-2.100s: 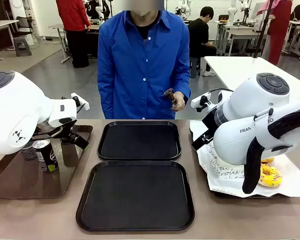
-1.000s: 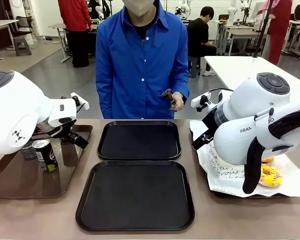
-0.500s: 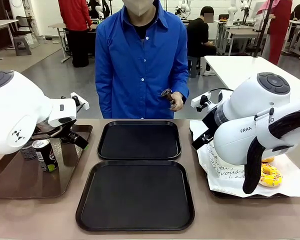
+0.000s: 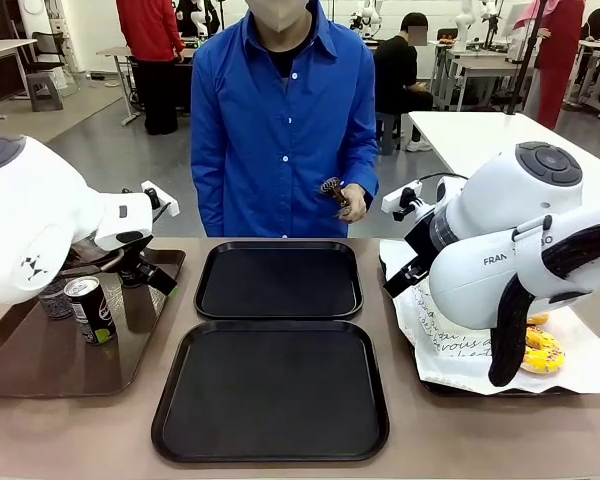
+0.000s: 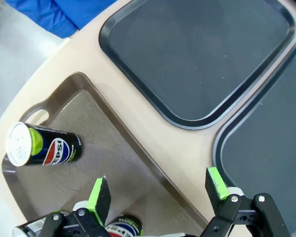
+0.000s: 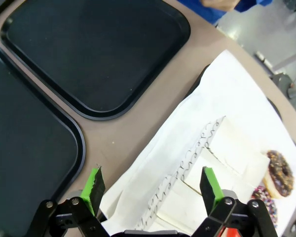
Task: Set up donuts and drinks on trays.
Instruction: Pick up one Pepsi coke and place it on the Flat Tray.
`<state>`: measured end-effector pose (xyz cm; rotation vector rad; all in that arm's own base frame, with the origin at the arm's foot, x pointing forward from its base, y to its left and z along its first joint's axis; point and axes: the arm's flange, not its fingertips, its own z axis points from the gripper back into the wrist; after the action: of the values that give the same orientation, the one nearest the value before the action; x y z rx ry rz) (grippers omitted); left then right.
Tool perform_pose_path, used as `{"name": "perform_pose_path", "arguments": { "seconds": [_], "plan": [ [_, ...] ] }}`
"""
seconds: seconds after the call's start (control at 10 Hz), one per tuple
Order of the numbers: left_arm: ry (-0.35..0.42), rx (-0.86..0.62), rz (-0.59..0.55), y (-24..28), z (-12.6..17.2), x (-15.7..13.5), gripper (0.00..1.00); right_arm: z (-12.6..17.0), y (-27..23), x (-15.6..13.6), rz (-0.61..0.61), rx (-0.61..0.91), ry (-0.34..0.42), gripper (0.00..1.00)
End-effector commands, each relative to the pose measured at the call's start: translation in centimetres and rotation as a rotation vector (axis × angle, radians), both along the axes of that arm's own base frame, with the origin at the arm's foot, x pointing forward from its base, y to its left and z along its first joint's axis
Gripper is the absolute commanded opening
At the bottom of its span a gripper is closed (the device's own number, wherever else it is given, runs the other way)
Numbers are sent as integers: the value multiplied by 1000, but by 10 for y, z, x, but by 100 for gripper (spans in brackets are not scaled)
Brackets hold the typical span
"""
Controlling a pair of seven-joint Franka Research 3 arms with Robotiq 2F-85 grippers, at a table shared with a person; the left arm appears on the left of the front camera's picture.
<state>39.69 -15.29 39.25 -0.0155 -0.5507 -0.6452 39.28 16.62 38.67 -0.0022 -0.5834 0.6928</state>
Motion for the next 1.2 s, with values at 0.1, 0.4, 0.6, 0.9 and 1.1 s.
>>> {"name": "perform_pose_path", "arguments": {
  "seconds": [0.1,0.4,0.6,0.9,1.1],
  "plan": [
    [106,8,-118,44,46,-80,100,12,-41,-94,35,-89,114,100],
    [147,20,-174,62,63,-142,100,32,-73,-170,46,-95,180,100],
    [162,33,-165,67,65,-154,100,45,-80,-201,24,-127,123,100],
    [175,30,-163,45,121,-100,100,116,-35,-97,9,-124,168,100],
    [166,39,-154,49,126,-104,100,136,-44,-114,-2,-156,125,100]
  ]
}}
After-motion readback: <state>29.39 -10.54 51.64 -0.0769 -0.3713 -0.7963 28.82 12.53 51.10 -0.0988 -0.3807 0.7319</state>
